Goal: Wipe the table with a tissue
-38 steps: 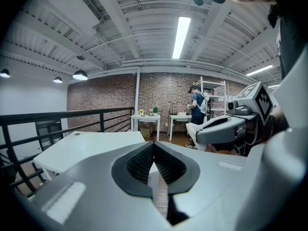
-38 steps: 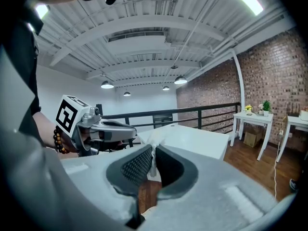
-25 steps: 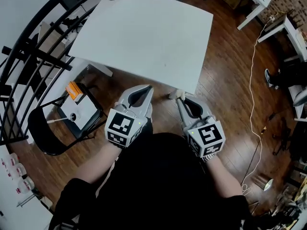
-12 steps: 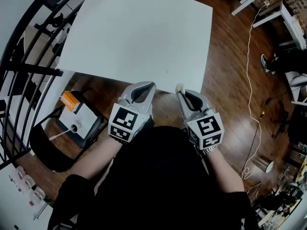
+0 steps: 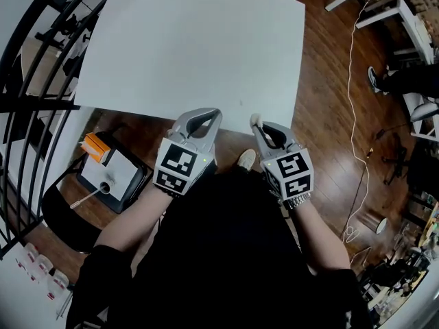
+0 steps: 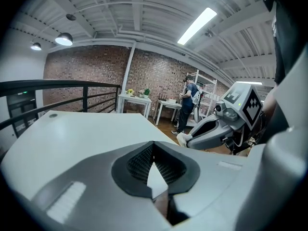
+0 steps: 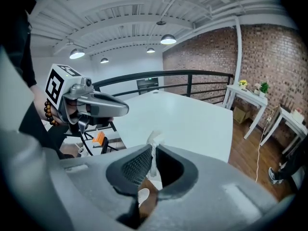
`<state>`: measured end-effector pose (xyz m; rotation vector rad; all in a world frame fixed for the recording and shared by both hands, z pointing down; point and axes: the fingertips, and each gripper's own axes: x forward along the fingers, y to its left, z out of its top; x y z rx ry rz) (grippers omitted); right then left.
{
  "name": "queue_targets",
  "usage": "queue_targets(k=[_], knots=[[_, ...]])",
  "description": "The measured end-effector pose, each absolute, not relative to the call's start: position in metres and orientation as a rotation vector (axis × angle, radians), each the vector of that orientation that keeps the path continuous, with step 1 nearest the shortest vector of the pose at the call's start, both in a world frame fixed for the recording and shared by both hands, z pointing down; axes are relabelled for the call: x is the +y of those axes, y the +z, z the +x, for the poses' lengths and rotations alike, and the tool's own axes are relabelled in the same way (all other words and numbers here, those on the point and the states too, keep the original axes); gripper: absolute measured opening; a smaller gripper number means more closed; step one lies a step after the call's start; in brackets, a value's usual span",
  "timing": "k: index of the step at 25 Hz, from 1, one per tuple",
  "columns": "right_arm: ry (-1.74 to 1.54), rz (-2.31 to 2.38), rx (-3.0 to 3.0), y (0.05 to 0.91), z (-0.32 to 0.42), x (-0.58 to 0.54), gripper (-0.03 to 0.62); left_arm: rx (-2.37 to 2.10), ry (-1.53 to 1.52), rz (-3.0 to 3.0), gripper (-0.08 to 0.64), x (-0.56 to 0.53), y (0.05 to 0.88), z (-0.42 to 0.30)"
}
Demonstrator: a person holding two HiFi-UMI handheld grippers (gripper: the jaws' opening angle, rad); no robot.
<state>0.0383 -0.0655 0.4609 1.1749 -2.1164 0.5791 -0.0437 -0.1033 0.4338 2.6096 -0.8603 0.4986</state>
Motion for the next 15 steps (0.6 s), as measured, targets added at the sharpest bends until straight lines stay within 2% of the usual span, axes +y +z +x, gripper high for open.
queue_targets(k=[15], knots=[[0.605,1.006,-2.057,0.525,0.040,-0.086,0.014,-0.898,0.568,2.536,0.012,-0.115,0.459,-0.037]])
